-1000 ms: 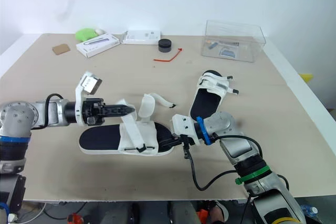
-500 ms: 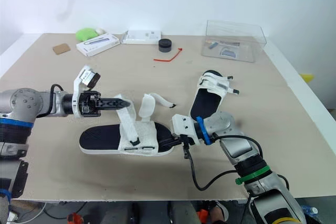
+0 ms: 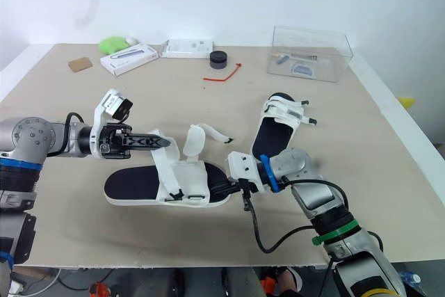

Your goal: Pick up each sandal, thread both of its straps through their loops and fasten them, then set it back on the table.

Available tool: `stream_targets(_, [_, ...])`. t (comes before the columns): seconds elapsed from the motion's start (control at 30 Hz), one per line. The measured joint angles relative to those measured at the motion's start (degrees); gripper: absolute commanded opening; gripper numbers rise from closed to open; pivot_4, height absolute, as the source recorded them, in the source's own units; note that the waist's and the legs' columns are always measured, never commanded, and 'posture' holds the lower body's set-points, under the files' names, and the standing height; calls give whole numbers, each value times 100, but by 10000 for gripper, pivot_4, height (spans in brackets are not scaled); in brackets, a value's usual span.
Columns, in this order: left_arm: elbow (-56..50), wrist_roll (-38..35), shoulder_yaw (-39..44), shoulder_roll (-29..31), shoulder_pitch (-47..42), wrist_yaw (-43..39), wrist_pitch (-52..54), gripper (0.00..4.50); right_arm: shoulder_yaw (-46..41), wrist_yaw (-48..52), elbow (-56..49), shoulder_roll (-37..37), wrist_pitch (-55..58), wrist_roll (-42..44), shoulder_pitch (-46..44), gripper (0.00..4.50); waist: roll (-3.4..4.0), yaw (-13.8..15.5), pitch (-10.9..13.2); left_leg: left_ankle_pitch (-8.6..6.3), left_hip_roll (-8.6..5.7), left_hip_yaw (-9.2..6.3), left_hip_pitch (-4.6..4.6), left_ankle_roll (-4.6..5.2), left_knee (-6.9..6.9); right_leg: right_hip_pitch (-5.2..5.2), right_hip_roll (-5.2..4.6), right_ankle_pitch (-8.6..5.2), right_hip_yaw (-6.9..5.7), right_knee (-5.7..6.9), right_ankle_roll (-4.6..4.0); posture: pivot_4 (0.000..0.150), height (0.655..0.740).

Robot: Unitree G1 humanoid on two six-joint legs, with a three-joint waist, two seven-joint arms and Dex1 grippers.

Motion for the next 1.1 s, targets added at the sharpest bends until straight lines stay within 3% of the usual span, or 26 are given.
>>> stream_targets(0.47, [462,528,16,-95,-65,-26,-211,180,0,6,-25,-8,0,-2,17,0,0,1,0,0,0,0,-1,1,0,0,-1,-1,-2,0,0,1500,7400])
stream_targets(1.1, [174,1124,-429,-187,-65,-396,-715,180,0,-4,-38,-14,-14,-8,26,0,0,2,0,-2,0,0,0,3,0,1,-1,-2,-1,0,-1,1500,7400])
